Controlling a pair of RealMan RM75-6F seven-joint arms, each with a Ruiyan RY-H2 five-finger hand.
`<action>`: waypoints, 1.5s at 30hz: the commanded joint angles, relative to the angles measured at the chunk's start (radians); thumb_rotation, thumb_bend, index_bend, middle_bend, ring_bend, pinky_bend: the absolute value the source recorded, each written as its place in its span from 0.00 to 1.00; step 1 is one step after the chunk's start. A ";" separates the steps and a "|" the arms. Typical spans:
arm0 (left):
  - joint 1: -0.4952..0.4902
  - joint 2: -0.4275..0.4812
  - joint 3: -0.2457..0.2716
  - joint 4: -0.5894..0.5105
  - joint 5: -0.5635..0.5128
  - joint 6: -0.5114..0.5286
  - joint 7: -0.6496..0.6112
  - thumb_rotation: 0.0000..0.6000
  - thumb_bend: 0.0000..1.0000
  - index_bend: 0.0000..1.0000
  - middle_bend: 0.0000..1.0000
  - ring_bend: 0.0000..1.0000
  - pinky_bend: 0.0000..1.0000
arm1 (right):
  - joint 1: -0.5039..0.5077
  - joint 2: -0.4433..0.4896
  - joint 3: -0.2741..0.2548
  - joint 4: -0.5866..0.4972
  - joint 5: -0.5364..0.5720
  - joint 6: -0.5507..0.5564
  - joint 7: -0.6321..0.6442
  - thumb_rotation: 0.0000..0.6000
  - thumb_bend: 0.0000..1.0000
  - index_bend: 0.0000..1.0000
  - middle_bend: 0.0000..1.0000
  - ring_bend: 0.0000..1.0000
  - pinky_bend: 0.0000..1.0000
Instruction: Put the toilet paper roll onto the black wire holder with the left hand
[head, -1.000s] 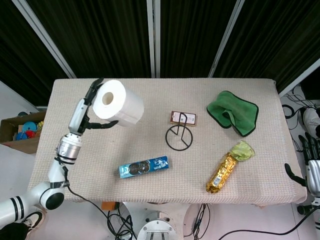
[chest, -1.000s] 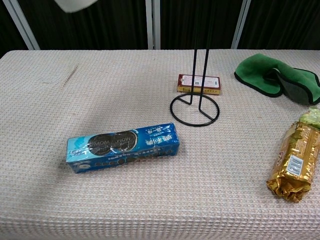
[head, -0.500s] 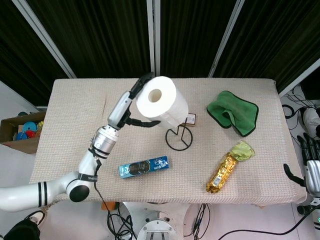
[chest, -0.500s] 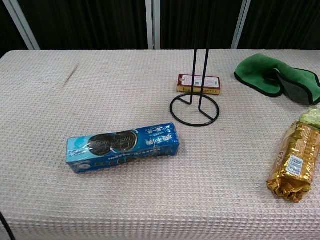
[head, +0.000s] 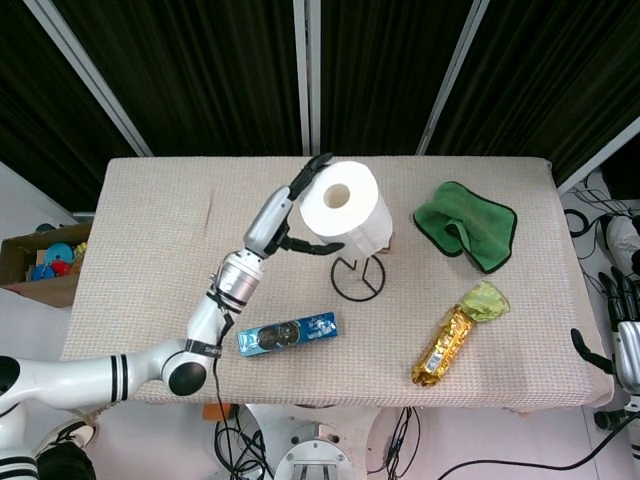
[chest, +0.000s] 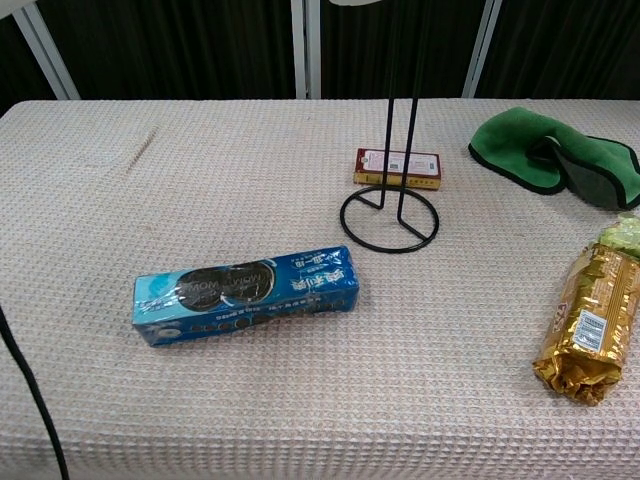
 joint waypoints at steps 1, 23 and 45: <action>-0.002 -0.012 0.009 0.001 0.007 0.001 -0.002 1.00 0.29 0.06 0.53 0.24 0.22 | 0.001 -0.002 0.000 0.002 0.000 -0.001 0.001 1.00 0.26 0.00 0.00 0.00 0.00; -0.053 -0.070 0.028 0.076 0.021 -0.018 0.051 1.00 0.29 0.06 0.54 0.24 0.22 | 0.001 -0.012 0.001 0.037 0.011 -0.014 0.033 1.00 0.26 0.00 0.00 0.00 0.00; -0.071 -0.133 0.119 0.216 0.065 -0.048 0.122 1.00 0.30 0.03 0.53 0.24 0.22 | 0.002 -0.023 0.001 0.062 0.019 -0.028 0.051 1.00 0.26 0.00 0.00 0.00 0.00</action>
